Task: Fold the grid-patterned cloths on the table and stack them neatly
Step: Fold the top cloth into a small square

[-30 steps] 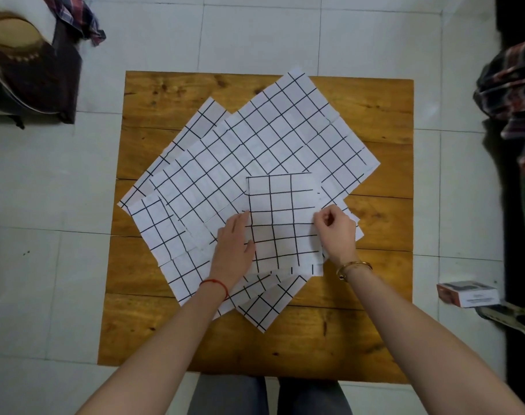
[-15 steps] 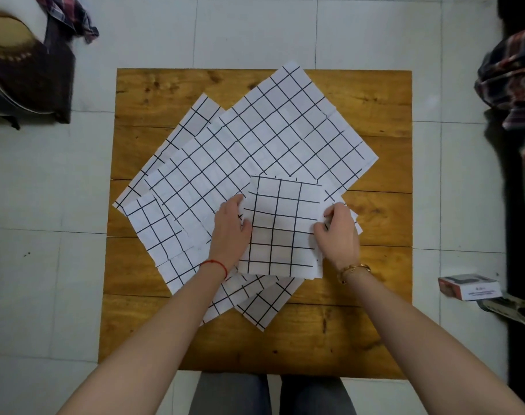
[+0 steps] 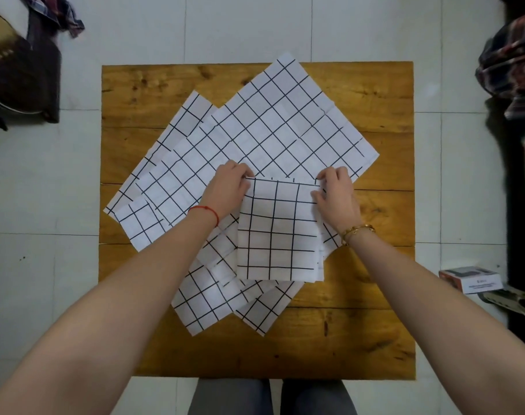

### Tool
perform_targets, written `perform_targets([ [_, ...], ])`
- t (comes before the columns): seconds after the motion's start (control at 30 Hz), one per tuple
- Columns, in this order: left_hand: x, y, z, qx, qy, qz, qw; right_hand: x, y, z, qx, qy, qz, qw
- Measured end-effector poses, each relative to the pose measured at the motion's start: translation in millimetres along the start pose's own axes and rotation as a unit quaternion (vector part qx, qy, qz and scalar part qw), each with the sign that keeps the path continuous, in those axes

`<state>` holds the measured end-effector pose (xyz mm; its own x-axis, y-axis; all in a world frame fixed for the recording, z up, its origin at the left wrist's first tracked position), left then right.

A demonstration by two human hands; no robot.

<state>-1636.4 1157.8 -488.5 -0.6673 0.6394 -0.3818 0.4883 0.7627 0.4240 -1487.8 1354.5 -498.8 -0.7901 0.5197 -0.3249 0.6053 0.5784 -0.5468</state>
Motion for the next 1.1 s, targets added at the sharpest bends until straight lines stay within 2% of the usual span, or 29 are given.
perform_targets([
  [0.17, 7, 3, -1, 0.04, -0.024, -0.025, 0.999, 12, -1, 0, -0.016, -0.018, -0.007, 1.0],
  [0.37, 11, -5, -12, -0.001, -0.013, -0.061, 0.998, 20, -2, -7, 0.03, -0.046, -0.012, 0.998],
  [0.53, 15, -1, -24, -0.001, -0.011, -0.039, 0.999, 31, -4, -9, 0.007, -0.045, -0.034, 0.998],
  [0.67, 11, -3, -27, -0.069, 0.024, -0.049, 0.996, 38, -2, -11, -0.007, -0.048, -0.028, 0.998],
  [0.77, 6, -4, -21, -0.159, 0.062, -0.094, 0.981, 37, -4, -13, 0.01, -0.039, -0.044, 0.998],
  [0.9, 2, -10, -3, -0.283, 0.019, -0.197, 0.938, 32, -6, -11, 0.061, -0.04, -0.05, 0.996],
  [1.1, -5, -9, 3, -0.278, 0.002, -0.222, 0.934, 24, -12, -15, 0.166, -0.015, -0.006, 0.986],
])
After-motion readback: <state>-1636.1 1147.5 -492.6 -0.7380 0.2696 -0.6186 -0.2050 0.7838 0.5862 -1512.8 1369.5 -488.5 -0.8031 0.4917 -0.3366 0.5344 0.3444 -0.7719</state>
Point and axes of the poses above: each hand's wrist, its own x-axis towards the middle knuckle, its own z-axis out of the palm, y = z × x, the point moved 1 cm from there along x, towards the middle knuckle, and after that the axes turned 8 degrees about x, right-handed, at the moved point
